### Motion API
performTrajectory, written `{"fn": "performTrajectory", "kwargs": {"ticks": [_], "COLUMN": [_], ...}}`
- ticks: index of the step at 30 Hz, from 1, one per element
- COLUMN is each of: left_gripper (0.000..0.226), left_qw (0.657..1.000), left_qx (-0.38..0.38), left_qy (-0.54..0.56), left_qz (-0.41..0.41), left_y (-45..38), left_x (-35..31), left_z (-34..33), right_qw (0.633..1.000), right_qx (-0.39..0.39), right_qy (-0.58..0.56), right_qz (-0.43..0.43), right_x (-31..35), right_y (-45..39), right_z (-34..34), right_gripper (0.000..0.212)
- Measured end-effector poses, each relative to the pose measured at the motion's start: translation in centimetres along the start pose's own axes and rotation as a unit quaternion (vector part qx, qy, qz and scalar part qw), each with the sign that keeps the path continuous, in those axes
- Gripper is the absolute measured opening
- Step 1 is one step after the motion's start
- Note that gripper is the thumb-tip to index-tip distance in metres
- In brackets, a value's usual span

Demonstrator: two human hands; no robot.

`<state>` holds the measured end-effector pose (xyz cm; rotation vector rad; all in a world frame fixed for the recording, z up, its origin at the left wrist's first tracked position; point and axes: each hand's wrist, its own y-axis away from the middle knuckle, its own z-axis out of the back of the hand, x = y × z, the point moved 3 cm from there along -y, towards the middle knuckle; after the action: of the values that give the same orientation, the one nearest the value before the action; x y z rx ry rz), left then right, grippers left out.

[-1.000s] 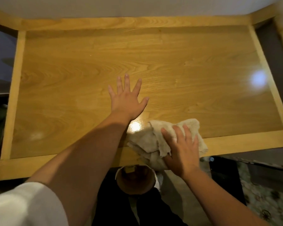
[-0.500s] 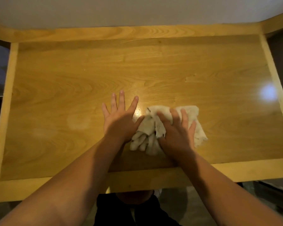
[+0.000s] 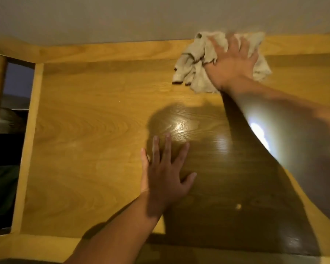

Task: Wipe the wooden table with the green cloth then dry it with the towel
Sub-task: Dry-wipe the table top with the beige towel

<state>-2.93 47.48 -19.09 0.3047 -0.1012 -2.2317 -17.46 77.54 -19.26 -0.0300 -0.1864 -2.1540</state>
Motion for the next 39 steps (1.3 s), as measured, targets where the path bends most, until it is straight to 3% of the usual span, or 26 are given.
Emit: {"fn": "performTrajectory", "kwargs": {"ticks": [10,14,18,21,29,36,39], "left_gripper": [0.079,0.078,0.068,0.061,0.068,0.074,0.082], "left_qw": [1.000,0.999,0.998,0.999,0.999,0.998,0.998], "left_qx": [0.019,0.035,0.019,0.017,0.014,0.031,0.045], "left_qy": [-0.014,-0.040,-0.052,-0.047,-0.046,-0.053,-0.032], "left_qz": [-0.003,-0.005,-0.008,-0.009,0.006,0.030,0.036], "left_y": [0.1,-0.1,0.1,0.1,0.1,0.4,0.1], "left_x": [0.4,0.6,0.6,0.5,0.8,0.0,-3.3], "left_z": [-0.3,-0.5,0.0,0.1,-0.3,0.0,-0.1], "right_qw": [0.999,0.998,0.998,0.999,0.996,0.997,0.997], "right_qx": [0.008,0.021,0.046,0.014,0.026,0.030,0.035], "right_qy": [0.015,0.000,-0.013,-0.015,-0.025,-0.033,-0.024], "right_qz": [0.033,0.059,0.031,0.036,0.076,0.069,0.066], "right_x": [0.2,-0.9,-2.2,-2.8,-4.7,-4.8,-4.8], "right_y": [1.6,9.0,19.0,27.3,44.2,46.9,46.8], "right_z": [0.4,-0.2,-0.8,-1.4,-3.5,-3.1,-2.9], "right_gripper": [0.067,0.068,0.072,0.072,0.071,0.068,0.070]}}
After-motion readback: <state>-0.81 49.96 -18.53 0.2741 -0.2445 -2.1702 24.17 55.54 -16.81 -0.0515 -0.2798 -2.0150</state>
